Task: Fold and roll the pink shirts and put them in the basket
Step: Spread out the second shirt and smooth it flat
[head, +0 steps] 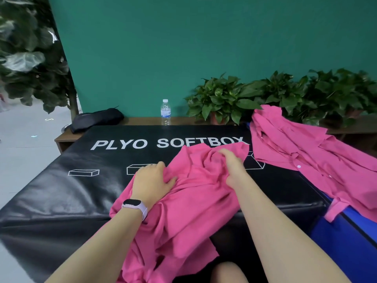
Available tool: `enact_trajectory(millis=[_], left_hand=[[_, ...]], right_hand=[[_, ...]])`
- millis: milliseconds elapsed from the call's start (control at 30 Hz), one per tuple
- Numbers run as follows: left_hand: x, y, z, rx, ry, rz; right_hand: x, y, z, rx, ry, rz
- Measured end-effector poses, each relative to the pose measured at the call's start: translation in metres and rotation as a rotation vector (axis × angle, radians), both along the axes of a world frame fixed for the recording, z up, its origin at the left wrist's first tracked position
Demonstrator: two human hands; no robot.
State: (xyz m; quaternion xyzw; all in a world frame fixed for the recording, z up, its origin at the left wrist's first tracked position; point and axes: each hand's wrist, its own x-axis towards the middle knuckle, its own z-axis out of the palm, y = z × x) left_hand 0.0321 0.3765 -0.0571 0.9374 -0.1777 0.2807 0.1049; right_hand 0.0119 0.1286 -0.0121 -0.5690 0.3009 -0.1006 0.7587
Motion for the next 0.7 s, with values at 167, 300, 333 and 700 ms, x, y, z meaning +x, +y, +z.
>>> enact_trajectory(millis=[167,300,333,700], left_hand=[[-0.012,-0.002,0.003,0.118,-0.188,-0.431],[-0.015,0.005,0.001,-0.241,0.069,-0.486],[-0.013,0.007,0.000,-0.425,0.142,-0.435],[0.039,0.026,0.002,-1.593,0.797,-0.139]], right_hand=[[0.014,0.056,-0.006,-0.369,0.008,0.312],[0.027,0.080,-0.025,-0.927,-0.007,0.421],[0.027,0.081,-0.028,-0.948,-0.053,0.439],[0.017,0.092,-0.027,-0.018,-0.283,0.678]])
